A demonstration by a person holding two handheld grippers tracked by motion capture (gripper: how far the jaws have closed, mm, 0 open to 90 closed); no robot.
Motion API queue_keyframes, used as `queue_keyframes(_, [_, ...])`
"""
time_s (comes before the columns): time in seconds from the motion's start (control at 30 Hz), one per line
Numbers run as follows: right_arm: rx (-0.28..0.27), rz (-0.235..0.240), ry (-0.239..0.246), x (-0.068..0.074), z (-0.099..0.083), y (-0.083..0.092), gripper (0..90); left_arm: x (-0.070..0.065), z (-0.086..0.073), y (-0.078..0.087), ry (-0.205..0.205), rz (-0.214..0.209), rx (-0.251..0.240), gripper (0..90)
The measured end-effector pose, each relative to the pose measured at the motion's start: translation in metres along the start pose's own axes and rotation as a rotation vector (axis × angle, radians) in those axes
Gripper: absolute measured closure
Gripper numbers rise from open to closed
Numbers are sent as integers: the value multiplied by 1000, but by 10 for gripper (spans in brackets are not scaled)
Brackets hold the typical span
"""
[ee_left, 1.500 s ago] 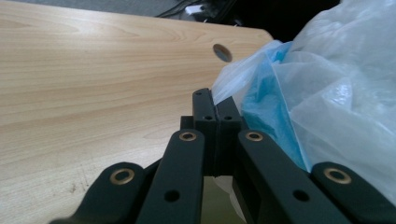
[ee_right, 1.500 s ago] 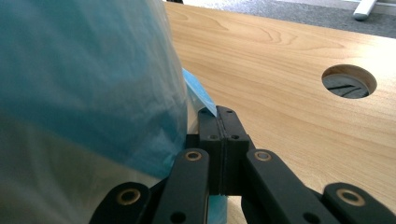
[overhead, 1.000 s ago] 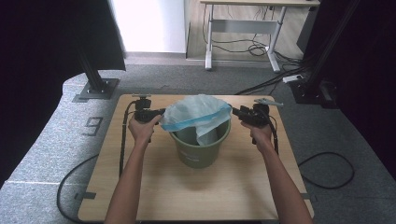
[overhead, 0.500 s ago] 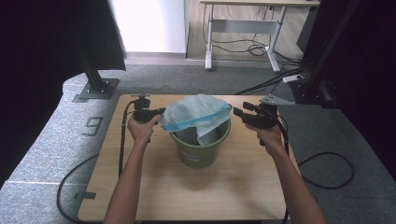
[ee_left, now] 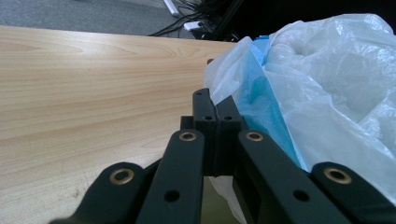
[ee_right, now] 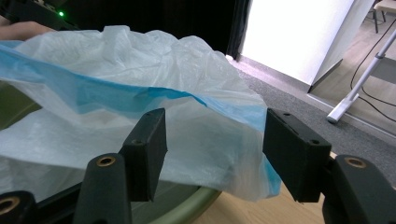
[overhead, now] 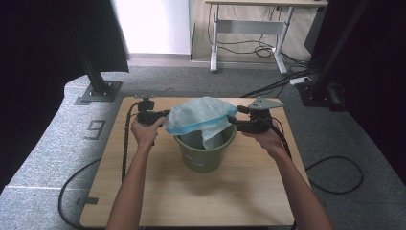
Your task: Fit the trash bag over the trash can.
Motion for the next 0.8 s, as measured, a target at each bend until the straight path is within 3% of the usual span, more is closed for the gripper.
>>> queue_keyframes(0.2, [-7,6,17,-4,1,-14,396,1,1,-1,5,-3,2,900])
queue_keyframes(0.4, [-26,26,20,-5,1,-19,473,0,1,-1,4,-4,1,900])
queue_keyframes(0.63, [-31,85,11,-1,4,-14,831,-1,1,-1,4,-5,0,900])
queue_keyframes(0.7, [-41,97,-4,1,4,-11,881,-1,1,0,3,-4,-2,900])
queue_keyframes(0.8, [-50,98,-28,5,4,-5,885,-1,1,2,5,-3,-8,900])
Point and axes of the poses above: each handheld gripper's, and its own axes: y roughly backward along the jaws, z roughly out of its top, x roughly to its left, the point moved 1 cm from there along -y, roughly forward along the jaws
